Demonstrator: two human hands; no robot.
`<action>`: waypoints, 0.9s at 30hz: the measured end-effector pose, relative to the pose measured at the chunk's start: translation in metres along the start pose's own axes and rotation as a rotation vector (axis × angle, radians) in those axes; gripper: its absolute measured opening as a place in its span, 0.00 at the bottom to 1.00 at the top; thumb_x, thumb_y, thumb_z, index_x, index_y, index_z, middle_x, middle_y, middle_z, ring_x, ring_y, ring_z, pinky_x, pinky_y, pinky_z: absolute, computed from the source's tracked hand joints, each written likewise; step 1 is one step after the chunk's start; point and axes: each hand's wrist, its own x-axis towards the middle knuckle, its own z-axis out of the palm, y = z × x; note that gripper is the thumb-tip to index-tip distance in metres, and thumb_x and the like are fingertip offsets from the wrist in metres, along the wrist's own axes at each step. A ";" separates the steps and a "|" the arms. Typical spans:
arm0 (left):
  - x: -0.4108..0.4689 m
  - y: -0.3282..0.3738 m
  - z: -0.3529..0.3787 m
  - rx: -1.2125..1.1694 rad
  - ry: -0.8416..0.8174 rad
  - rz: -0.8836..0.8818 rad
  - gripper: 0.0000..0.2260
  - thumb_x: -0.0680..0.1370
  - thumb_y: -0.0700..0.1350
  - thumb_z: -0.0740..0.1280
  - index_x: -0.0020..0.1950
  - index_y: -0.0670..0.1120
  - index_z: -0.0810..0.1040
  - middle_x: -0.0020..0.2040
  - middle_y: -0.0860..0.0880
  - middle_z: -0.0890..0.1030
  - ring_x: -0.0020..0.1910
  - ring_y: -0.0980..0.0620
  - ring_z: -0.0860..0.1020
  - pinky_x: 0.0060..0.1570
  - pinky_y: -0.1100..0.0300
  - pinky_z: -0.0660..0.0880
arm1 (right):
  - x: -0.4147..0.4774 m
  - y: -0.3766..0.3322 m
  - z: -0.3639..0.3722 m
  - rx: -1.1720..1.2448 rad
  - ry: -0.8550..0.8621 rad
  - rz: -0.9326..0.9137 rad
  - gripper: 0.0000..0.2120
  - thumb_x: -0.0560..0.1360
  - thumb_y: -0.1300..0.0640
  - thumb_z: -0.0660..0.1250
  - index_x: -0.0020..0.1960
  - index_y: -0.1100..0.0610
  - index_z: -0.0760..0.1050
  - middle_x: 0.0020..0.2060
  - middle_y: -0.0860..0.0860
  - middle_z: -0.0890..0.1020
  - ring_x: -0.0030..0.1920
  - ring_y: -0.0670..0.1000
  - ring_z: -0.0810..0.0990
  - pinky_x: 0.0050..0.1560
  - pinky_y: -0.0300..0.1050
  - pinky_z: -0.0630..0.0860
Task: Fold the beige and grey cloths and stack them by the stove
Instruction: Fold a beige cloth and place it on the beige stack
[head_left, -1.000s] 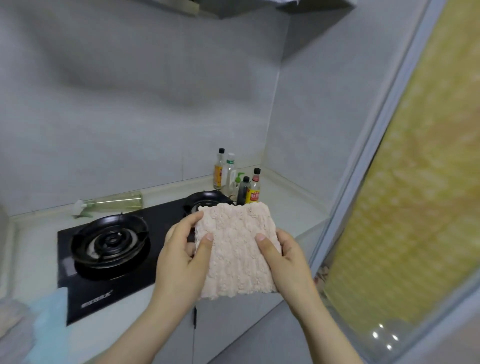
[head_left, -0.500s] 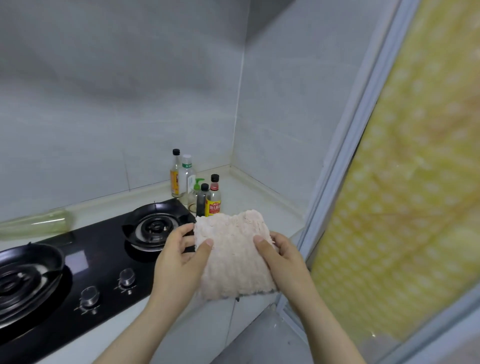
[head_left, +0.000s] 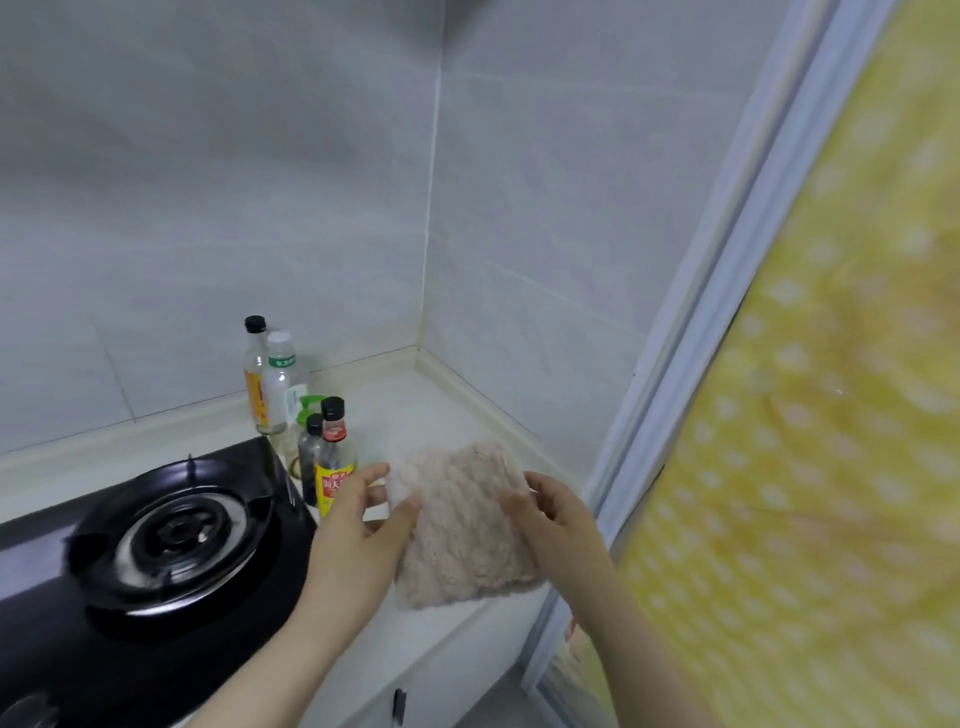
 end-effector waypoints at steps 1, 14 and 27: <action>0.011 -0.001 0.013 0.000 0.018 0.003 0.16 0.75 0.46 0.69 0.62 0.53 0.73 0.54 0.50 0.79 0.43 0.47 0.80 0.42 0.55 0.76 | 0.017 0.001 -0.009 -0.003 -0.018 0.004 0.39 0.63 0.31 0.62 0.69 0.49 0.71 0.63 0.48 0.78 0.62 0.50 0.77 0.63 0.55 0.75; 0.139 -0.010 0.111 0.086 0.174 -0.086 0.15 0.76 0.43 0.68 0.61 0.51 0.71 0.53 0.50 0.78 0.39 0.55 0.79 0.33 0.68 0.71 | 0.203 0.021 -0.044 -0.113 -0.184 0.003 0.12 0.76 0.58 0.63 0.39 0.55 0.61 0.32 0.50 0.61 0.30 0.46 0.60 0.26 0.34 0.58; 0.291 -0.067 0.134 0.090 0.212 -0.282 0.15 0.76 0.43 0.68 0.61 0.50 0.71 0.53 0.49 0.78 0.40 0.56 0.80 0.30 0.69 0.73 | 0.374 0.060 0.018 -0.165 -0.244 0.137 0.02 0.75 0.55 0.61 0.45 0.51 0.72 0.36 0.44 0.75 0.33 0.42 0.72 0.34 0.34 0.68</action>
